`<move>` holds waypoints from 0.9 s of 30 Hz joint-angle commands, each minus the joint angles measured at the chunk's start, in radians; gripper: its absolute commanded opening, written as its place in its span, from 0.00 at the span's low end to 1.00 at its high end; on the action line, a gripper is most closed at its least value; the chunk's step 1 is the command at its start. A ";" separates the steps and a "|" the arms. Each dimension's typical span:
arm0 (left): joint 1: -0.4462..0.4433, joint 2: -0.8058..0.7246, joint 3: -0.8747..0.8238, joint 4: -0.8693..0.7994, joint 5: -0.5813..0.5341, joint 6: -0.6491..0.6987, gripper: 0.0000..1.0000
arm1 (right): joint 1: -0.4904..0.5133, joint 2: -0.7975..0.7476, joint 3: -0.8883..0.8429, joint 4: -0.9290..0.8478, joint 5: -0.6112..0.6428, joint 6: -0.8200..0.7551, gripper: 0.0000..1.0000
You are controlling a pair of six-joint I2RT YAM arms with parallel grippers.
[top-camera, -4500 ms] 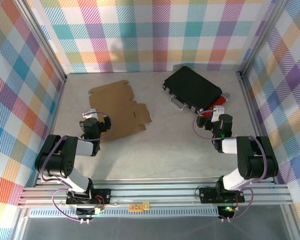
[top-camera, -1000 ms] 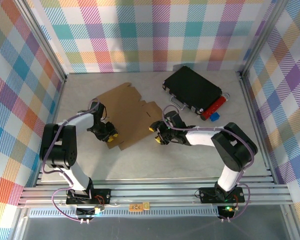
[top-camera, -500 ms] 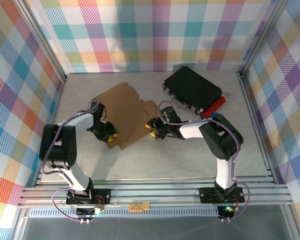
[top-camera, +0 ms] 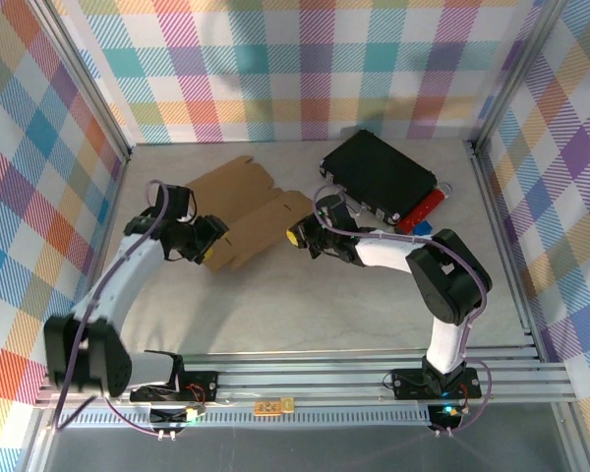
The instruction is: Fold the paper box
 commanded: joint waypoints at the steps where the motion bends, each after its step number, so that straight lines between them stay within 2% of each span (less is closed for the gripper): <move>1: -0.059 -0.132 -0.037 -0.030 -0.020 -0.290 0.63 | 0.012 -0.042 0.063 -0.081 0.040 0.110 0.00; 5: -0.102 -0.279 -0.137 0.041 -0.085 -0.555 0.73 | 0.018 -0.054 0.096 -0.124 0.057 0.193 0.00; 8: -0.103 -0.323 -0.182 0.092 -0.121 -0.666 0.82 | 0.023 -0.060 0.119 -0.143 0.058 0.219 0.00; 13: -0.090 -0.265 -0.269 0.307 -0.104 -0.794 0.84 | 0.027 -0.077 0.146 -0.167 0.056 0.246 0.00; 15: -0.057 -0.242 -0.290 0.361 -0.094 -0.822 0.84 | 0.027 -0.096 0.148 -0.187 0.063 0.253 0.00; 20: 0.039 -0.183 -0.308 0.475 -0.050 -0.801 0.80 | 0.027 -0.131 0.154 -0.218 0.067 0.275 0.00; 23: 0.078 -0.150 -0.316 0.513 -0.024 -0.787 0.75 | 0.027 -0.149 0.167 -0.263 0.059 0.281 0.00; 27: 0.083 -0.085 -0.335 0.678 -0.018 -0.807 0.56 | 0.027 -0.169 0.181 -0.294 0.052 0.276 0.00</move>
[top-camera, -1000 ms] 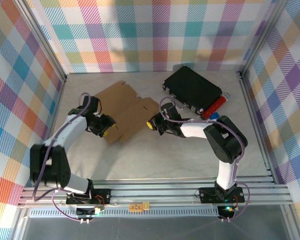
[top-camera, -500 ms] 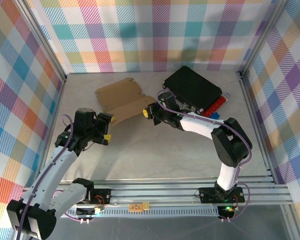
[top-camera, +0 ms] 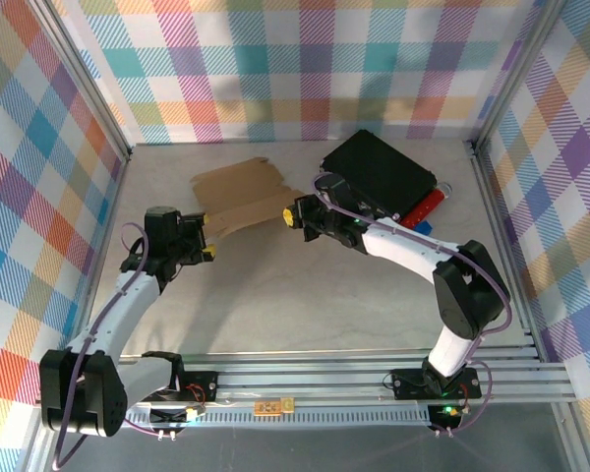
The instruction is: Fold the paper box
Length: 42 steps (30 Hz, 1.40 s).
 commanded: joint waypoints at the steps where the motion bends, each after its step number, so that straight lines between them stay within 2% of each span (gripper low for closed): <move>1: 0.008 0.060 -0.006 0.181 0.049 -0.015 0.48 | 0.005 -0.046 0.036 -0.069 0.010 0.026 0.00; 2: 0.009 0.080 0.004 0.194 0.062 -0.020 0.38 | 0.006 -0.053 0.038 -0.078 0.015 0.020 0.00; 4: 0.010 0.097 0.020 0.216 0.066 -0.041 0.00 | 0.003 -0.066 0.051 -0.091 0.026 -0.005 0.00; 7: 0.010 0.072 0.073 0.175 0.042 -0.047 0.00 | -0.002 -0.083 0.101 -0.136 0.036 -0.088 0.01; 11: 0.006 0.041 0.204 0.080 0.047 -0.027 0.00 | -0.026 -0.137 0.159 -0.196 0.049 -0.245 0.41; 14: -0.006 0.008 0.286 0.031 0.038 -0.037 0.00 | -0.054 -0.204 0.200 -0.289 0.063 -0.381 0.66; 16: -0.017 -0.015 0.329 0.004 0.023 -0.041 0.00 | -0.069 -0.250 0.208 -0.334 0.062 -0.435 0.73; 18: -0.031 -0.031 0.350 -0.009 0.009 -0.056 0.00 | -0.071 -0.287 0.196 -0.349 0.054 -0.422 0.74; 21: -0.064 -0.052 0.341 0.024 -0.039 -0.109 0.00 | -0.042 -0.318 0.152 -0.325 0.024 -0.304 0.74; 25: -0.110 -0.051 0.349 0.058 -0.093 -0.137 0.00 | 0.033 -0.334 0.058 -0.187 0.075 -0.093 0.75; 29: -0.142 -0.047 0.359 0.057 -0.107 -0.142 0.00 | 0.056 -0.282 0.083 -0.102 0.108 -0.042 0.73; 34: -0.162 -0.061 0.346 0.046 -0.133 -0.144 0.00 | 0.107 -0.235 0.103 -0.113 0.090 0.070 0.66; 39: -0.162 -0.068 0.328 0.059 -0.164 -0.148 0.00 | 0.143 -0.321 0.068 -0.194 0.160 0.091 0.67; 42: -0.162 -0.060 0.324 0.082 -0.185 -0.153 0.00 | 0.176 -0.373 0.032 -0.213 0.191 0.157 0.69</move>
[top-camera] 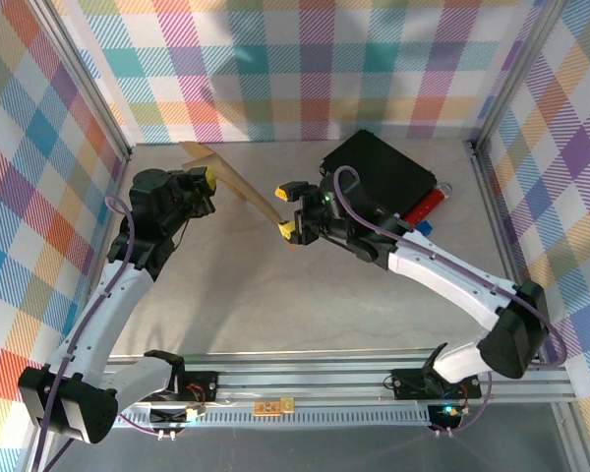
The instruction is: Fold the paper box
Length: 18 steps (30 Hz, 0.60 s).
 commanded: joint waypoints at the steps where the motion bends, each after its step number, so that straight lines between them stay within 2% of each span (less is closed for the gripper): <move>1: -0.007 -0.011 -0.013 0.042 -0.045 -0.022 0.00 | 0.045 -0.083 -0.031 -0.028 0.071 0.124 0.70; 3: -0.009 -0.001 -0.014 0.066 -0.059 -0.028 0.00 | 0.086 -0.092 -0.036 -0.034 0.109 0.195 0.79; 7: -0.014 0.022 -0.007 0.095 -0.072 -0.038 0.00 | 0.128 -0.051 -0.041 0.027 0.160 0.291 0.88; 13: -0.028 0.033 -0.006 0.108 -0.074 -0.045 0.00 | 0.136 0.074 -0.002 0.149 0.185 0.349 0.89; 16: -0.033 0.021 -0.018 0.107 -0.075 -0.054 0.00 | 0.135 0.114 -0.026 0.200 0.247 0.382 0.86; 18: -0.033 0.006 -0.027 0.095 -0.074 -0.059 0.00 | 0.132 0.134 -0.059 0.267 0.277 0.412 0.80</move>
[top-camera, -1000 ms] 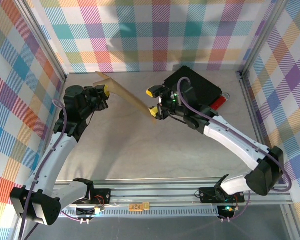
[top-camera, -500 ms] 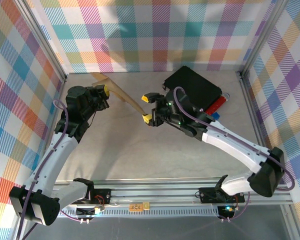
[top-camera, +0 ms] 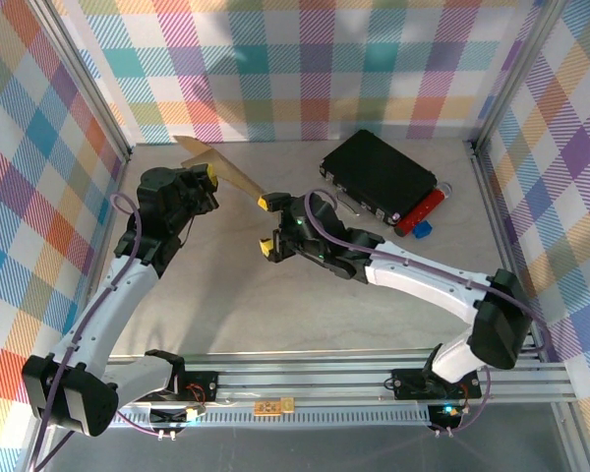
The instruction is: Fold the paper box
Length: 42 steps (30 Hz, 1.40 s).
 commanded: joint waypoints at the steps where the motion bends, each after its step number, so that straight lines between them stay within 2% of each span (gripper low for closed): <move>1: -0.011 -0.041 -0.019 0.025 -0.001 -0.022 0.00 | -0.008 0.020 -0.032 0.137 0.091 0.291 0.76; 6: -0.015 -0.096 -0.059 -0.014 0.000 -0.024 0.00 | -0.027 0.013 -0.026 0.109 0.104 0.247 0.59; 11: -0.022 -0.147 -0.098 -0.047 0.001 -0.027 0.00 | -0.054 0.020 -0.056 0.138 0.123 0.251 0.46; 22: -0.048 -0.177 -0.117 -0.106 0.002 -0.015 0.00 | -0.096 0.023 0.006 0.154 0.102 0.222 0.31; 30: -0.049 -0.184 -0.147 -0.102 -0.016 -0.016 0.00 | -0.097 -0.017 0.050 0.093 0.072 0.212 0.33; 32: -0.049 -0.177 -0.146 -0.097 -0.014 -0.015 0.00 | -0.097 -0.023 0.054 0.088 0.073 0.202 0.30; 36: -0.051 -0.161 -0.137 -0.084 -0.010 -0.013 0.00 | -0.101 -0.017 0.058 0.073 0.060 0.198 0.16; 40: -0.051 -0.148 -0.129 -0.081 -0.004 -0.008 0.00 | -0.106 -0.013 0.067 0.067 0.056 0.193 0.13; 42: -0.051 -0.149 -0.130 -0.082 -0.002 -0.007 0.00 | -0.114 -0.019 0.076 0.051 0.054 0.179 0.09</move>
